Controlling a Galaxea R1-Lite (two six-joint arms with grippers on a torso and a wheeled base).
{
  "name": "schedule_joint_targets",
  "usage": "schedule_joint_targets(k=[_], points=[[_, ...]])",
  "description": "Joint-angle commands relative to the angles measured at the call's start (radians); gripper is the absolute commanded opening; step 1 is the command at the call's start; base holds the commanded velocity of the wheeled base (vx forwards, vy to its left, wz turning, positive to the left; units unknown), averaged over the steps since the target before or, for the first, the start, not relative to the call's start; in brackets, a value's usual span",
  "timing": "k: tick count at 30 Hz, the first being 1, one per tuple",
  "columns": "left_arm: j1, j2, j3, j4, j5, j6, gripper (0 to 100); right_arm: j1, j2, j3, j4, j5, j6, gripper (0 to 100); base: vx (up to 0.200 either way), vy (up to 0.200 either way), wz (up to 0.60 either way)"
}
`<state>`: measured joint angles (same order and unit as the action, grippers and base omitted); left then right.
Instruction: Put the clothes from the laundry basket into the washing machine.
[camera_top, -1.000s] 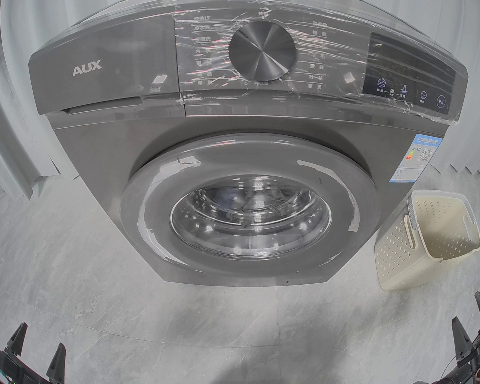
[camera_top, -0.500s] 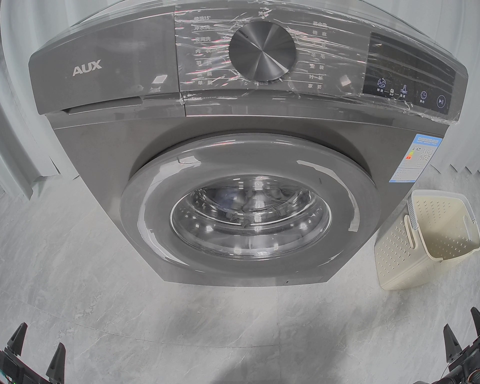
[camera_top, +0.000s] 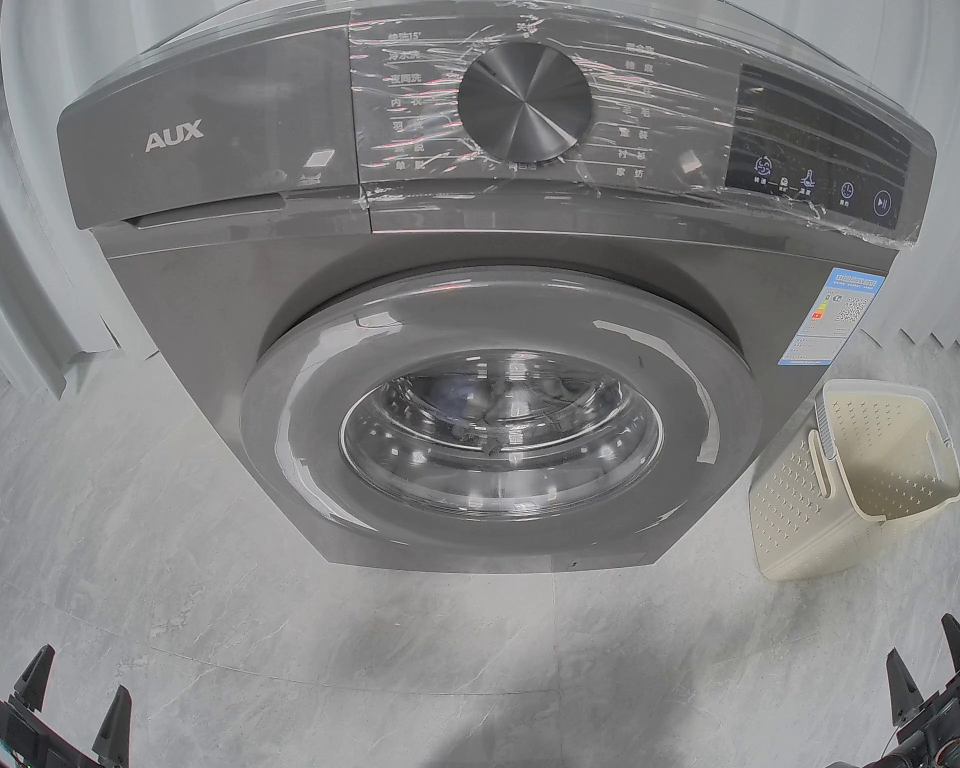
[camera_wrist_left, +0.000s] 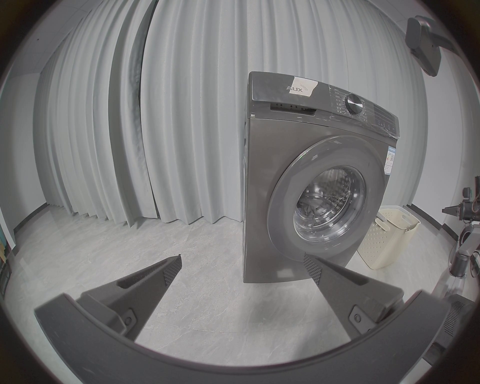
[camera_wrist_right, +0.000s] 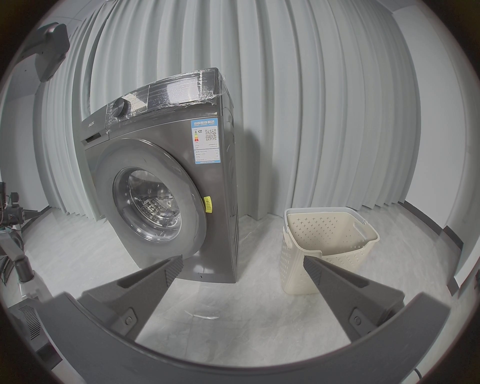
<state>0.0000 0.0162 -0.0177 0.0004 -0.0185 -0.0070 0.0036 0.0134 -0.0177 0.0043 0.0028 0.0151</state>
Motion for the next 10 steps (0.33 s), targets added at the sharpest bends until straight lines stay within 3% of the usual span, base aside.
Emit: schedule_joint_targets(k=[1, 10], points=[[0.0, -0.012, 0.016, 0.0, 0.0, 0.002, 100, 0.001, -0.01, 0.018, 0.0, 0.003, -0.004, 100, 0.0, 0.0, 0.0], [0.002, -0.01, 0.018, 0.0, 0.0, 0.001, 100, 0.003, -0.01, 0.018, 0.0, 0.003, -0.003, 100, 0.0, 0.0, 0.0]])
